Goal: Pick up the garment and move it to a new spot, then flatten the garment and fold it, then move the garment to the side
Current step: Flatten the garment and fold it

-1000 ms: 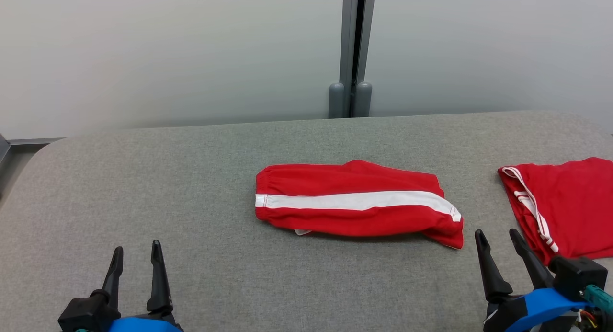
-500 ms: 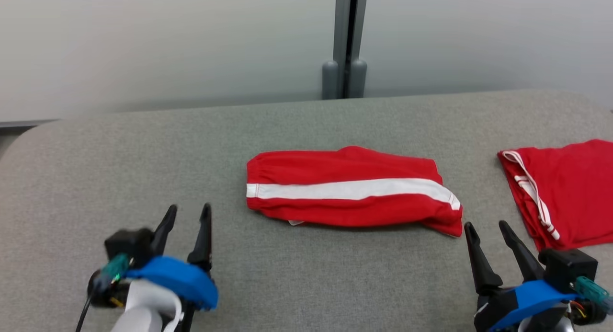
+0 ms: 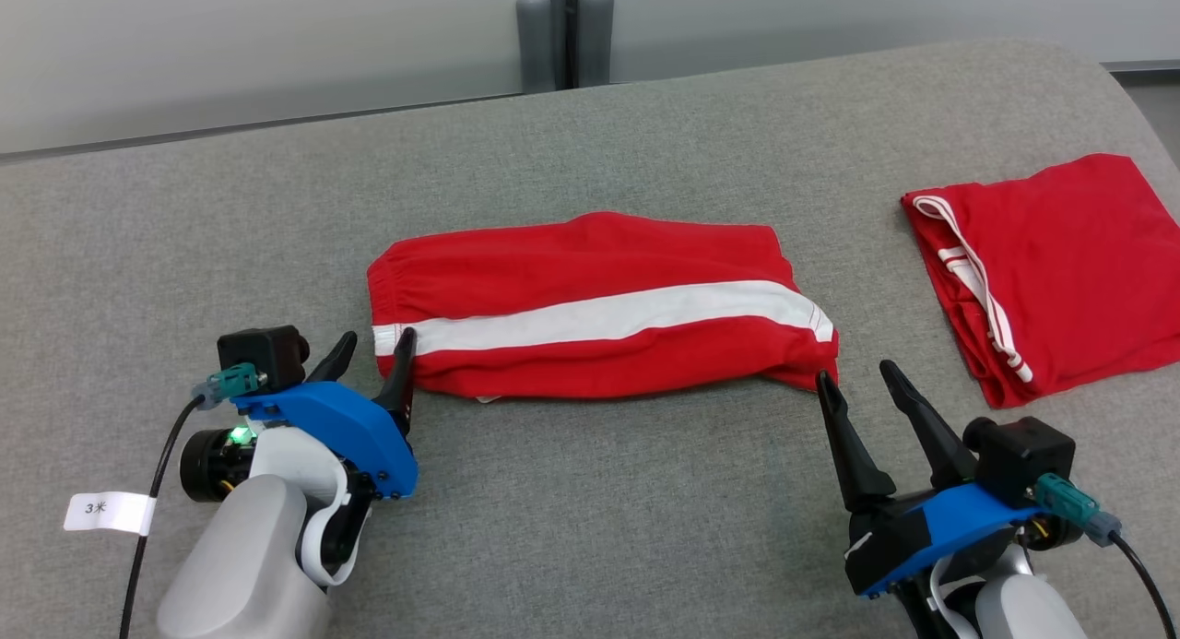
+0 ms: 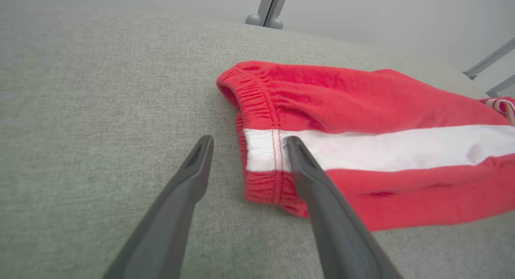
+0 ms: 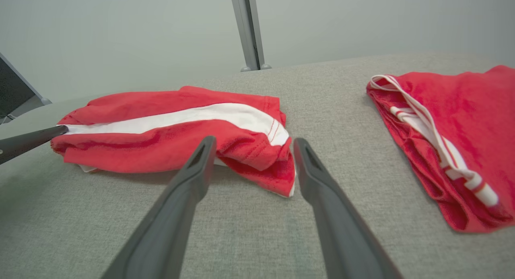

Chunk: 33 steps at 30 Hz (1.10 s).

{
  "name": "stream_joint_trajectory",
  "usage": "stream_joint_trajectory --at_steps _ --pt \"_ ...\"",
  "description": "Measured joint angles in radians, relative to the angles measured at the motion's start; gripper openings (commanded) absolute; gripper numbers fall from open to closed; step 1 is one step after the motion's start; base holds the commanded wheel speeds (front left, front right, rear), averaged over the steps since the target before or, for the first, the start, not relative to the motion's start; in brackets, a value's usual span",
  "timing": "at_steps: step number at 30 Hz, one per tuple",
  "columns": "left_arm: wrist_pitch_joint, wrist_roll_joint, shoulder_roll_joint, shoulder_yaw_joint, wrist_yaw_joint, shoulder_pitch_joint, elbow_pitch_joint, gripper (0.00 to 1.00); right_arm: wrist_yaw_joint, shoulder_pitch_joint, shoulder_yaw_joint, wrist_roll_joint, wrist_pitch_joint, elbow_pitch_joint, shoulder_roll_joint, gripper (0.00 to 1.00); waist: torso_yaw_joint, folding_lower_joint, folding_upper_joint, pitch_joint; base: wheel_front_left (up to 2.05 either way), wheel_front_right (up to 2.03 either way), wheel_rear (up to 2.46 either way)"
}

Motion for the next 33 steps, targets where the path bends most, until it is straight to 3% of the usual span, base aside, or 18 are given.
stream_joint_trajectory --at_steps 1,3,4,5,11,26,33 --pt "-0.003 -0.001 0.0 0.0 -0.001 -0.004 0.008 1.0 0.0 -0.005 0.003 0.001 -0.005 0.008 0.0 1.0 -0.004 0.0 0.0 0.003 0.0 0.0 0.0" --pt "-0.009 -0.004 0.0 -0.003 -0.008 -0.011 0.023 0.37 0.0 -0.015 0.008 0.004 -0.013 0.021 0.0 1.0 -0.007 0.0 0.0 0.006 0.0 0.0 0.0" --pt "-0.009 -0.005 0.0 -0.005 -0.01 -0.012 0.029 0.14 0.0 -0.019 0.01 0.004 -0.014 0.029 0.0 1.0 -0.008 0.0 0.0 0.007 0.0 0.0 0.0" --pt "-0.011 -0.006 0.0 -0.008 -0.013 -0.013 0.034 0.0 0.0 -0.024 0.011 0.006 -0.017 0.034 0.0 1.0 -0.009 0.0 0.0 0.007 0.0 0.0 0.0" --pt "-0.026 -0.015 -0.001 -0.034 -0.031 -0.021 0.045 0.0 0.0 -0.082 0.021 0.03 0.025 0.071 0.001 1.0 0.0 -0.0002 0.0 0.011 0.0 0.0 0.0" --pt "-0.103 -0.016 0.012 -0.068 -0.042 -0.004 0.043 0.0 0.0 -0.26 -0.144 0.114 0.437 0.157 0.002 1.0 0.04 -0.0003 0.0 0.011 0.0 0.0 0.0" --pt "-0.114 -0.018 0.026 -0.071 -0.042 0.021 0.038 0.0 0.0 -0.302 -0.063 0.153 0.474 0.216 0.002 1.0 0.035 -0.0003 0.0 0.024 0.0 0.0 0.0"
